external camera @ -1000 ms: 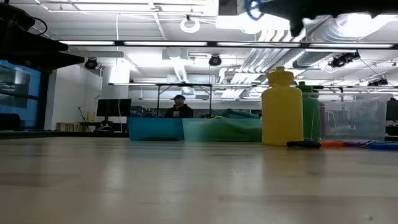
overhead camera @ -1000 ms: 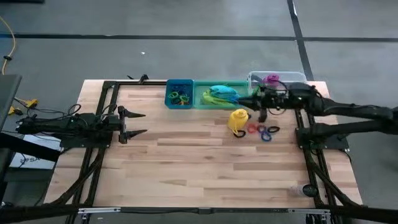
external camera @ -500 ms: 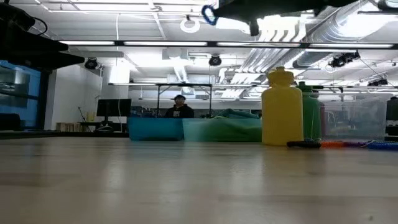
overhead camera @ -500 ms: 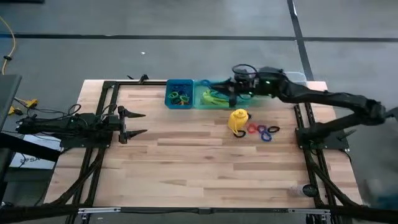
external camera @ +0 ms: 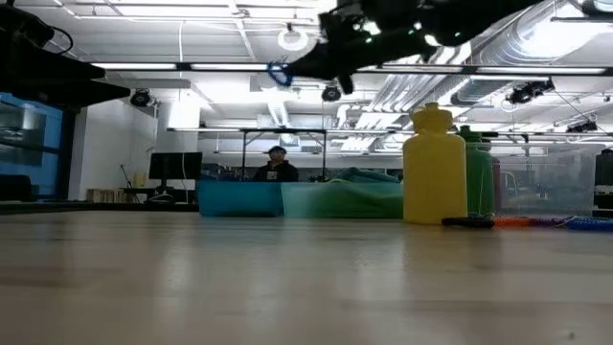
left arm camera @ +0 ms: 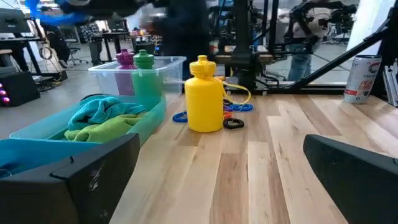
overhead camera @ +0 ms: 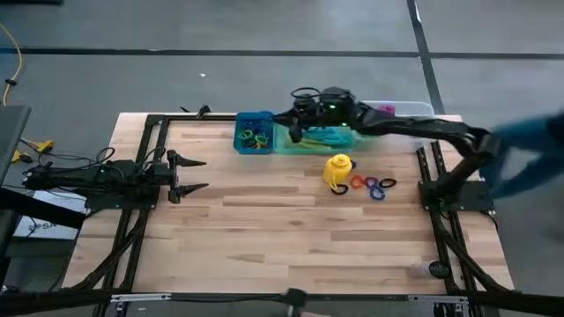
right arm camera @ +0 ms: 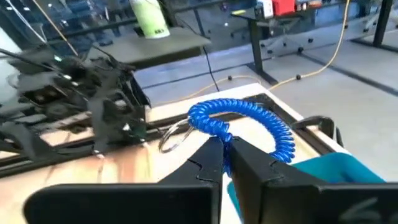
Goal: Pick & Place Sports Items
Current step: Put the bottom blue spring keychain into the blue bin
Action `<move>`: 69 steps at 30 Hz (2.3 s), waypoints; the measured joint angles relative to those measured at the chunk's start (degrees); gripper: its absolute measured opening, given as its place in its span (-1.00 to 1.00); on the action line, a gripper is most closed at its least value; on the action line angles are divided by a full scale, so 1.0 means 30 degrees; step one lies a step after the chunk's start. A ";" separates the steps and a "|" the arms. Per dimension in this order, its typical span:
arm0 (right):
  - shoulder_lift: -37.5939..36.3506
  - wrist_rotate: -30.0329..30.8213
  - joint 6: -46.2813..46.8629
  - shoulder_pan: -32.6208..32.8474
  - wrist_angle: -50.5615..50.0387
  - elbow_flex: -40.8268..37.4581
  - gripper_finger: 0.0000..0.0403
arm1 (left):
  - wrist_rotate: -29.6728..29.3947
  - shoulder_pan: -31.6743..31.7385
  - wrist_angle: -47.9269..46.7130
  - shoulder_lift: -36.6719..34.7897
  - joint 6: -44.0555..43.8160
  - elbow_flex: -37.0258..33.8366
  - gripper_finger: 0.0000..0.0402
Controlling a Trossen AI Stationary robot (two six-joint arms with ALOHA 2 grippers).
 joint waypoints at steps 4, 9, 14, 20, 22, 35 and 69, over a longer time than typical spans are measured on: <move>0.1748 -0.0007 -0.0001 -0.0046 0.0161 0.1274 -1.00 | 0.0000 0.0000 0.0005 0.0002 0.0000 -0.0007 0.83; 0.3810 -0.0007 0.0005 -0.0046 0.0184 0.3269 -1.00 | 0.0000 0.0000 0.0007 0.0000 0.0000 -0.0007 0.83; 0.5402 0.0006 0.0005 -0.0046 0.0162 0.4662 -1.00 | 0.0007 0.0000 0.0007 0.0000 0.0000 -0.0007 0.83; 0.6330 0.1001 -0.0237 -0.0144 -0.0017 0.5142 -1.00 | 0.0005 -0.0005 0.0007 0.0007 0.0000 -0.0002 0.83; 0.6400 0.1307 -0.0572 -0.0148 -0.0215 0.5142 -1.00 | 0.0000 -0.0002 0.0005 0.0000 0.0000 -0.0002 0.83; 0.6420 0.1513 -0.0463 -0.0138 -0.1562 0.5142 -0.38 | 0.0000 -0.0005 0.0007 0.0005 0.0000 0.0000 0.83; -0.1984 0.2559 0.0551 0.0398 -1.2599 0.5135 -0.12 | 0.0000 0.0000 0.0007 0.0007 -0.0007 0.0000 0.83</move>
